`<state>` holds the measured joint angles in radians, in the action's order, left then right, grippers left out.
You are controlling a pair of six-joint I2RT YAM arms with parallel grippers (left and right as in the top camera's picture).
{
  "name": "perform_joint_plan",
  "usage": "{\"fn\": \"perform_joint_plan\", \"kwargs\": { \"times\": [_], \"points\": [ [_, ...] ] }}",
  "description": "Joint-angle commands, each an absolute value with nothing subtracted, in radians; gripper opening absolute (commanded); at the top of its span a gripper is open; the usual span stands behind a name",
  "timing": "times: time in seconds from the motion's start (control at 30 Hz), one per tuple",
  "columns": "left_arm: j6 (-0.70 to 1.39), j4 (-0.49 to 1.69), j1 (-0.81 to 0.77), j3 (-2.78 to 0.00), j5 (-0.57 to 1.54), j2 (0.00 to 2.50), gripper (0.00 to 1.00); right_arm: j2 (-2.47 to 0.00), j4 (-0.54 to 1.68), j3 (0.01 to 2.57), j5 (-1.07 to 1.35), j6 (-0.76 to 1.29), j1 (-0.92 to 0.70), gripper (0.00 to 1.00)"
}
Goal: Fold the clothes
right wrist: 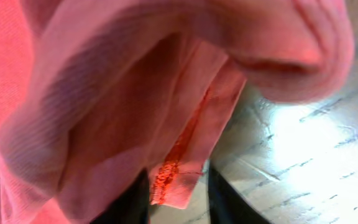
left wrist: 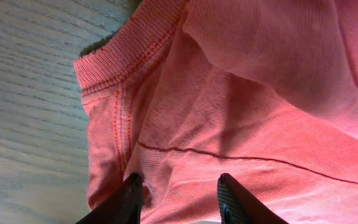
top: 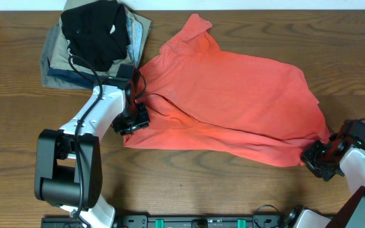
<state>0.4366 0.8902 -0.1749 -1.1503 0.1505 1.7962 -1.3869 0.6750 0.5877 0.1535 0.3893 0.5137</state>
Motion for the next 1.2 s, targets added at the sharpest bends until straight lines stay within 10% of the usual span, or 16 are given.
{"fn": "perform_joint_plan", "kwargs": {
  "times": [0.0, 0.27, 1.17],
  "points": [
    [0.419, 0.896, -0.175, -1.147, 0.138, 1.807, 0.41, -1.394, 0.672, 0.573, 0.163, 0.389, 0.503, 0.24],
    [0.419, 0.897, -0.175, -1.147, 0.138, 1.807, 0.41, -1.394, 0.672, 0.566, 0.162, 0.390, 0.503, 0.01],
    [0.397, 0.930, 0.035, -1.147, 0.138, 1.806, 0.41, -1.394, 0.932, 0.905, -0.090, 0.400, 0.645, 0.01]
  ]
}}
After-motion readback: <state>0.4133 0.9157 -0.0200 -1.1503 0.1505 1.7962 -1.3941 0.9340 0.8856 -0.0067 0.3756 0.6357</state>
